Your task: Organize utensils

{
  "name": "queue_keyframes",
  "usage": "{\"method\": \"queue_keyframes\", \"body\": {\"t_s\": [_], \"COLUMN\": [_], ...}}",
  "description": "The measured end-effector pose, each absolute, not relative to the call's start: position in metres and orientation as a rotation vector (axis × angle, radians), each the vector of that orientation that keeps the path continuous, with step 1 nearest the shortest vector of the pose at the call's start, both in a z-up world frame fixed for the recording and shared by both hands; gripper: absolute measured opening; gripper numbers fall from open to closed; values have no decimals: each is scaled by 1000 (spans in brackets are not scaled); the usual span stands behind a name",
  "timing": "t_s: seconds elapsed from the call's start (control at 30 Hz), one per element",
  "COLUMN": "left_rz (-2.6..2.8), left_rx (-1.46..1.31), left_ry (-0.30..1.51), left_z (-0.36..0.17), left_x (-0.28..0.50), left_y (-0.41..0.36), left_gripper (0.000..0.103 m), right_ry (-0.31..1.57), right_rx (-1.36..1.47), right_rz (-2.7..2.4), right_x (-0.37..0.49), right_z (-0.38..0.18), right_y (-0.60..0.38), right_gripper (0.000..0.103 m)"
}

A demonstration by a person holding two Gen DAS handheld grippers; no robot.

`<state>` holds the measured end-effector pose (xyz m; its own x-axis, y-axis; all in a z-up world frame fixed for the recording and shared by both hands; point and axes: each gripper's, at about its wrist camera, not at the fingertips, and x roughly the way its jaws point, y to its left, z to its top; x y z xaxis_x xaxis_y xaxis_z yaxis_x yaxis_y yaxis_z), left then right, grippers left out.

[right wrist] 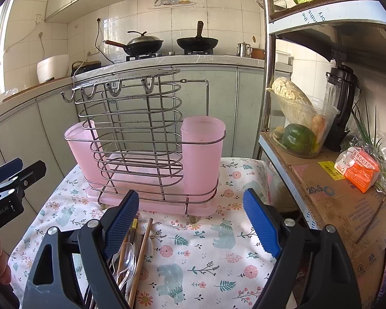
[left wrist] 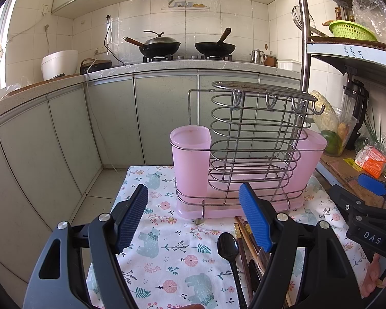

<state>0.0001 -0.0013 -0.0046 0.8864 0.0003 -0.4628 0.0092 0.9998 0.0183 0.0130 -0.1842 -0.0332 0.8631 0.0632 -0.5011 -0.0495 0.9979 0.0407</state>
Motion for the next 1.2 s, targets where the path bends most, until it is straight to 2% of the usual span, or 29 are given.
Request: {"method": "queue_keyframes", "body": {"t_s": [1.2], "left_rz": [7], "left_rx": [21], "left_ry": [577], "left_z": [-25], "left_x": [15], "left_y": [5], "left_gripper": [74], "right_ry": [593], "right_rx": [49], "right_rz": [76], "right_x": [24], "right_z": [-49], "right_y": [-191], "right_gripper": [82]}}
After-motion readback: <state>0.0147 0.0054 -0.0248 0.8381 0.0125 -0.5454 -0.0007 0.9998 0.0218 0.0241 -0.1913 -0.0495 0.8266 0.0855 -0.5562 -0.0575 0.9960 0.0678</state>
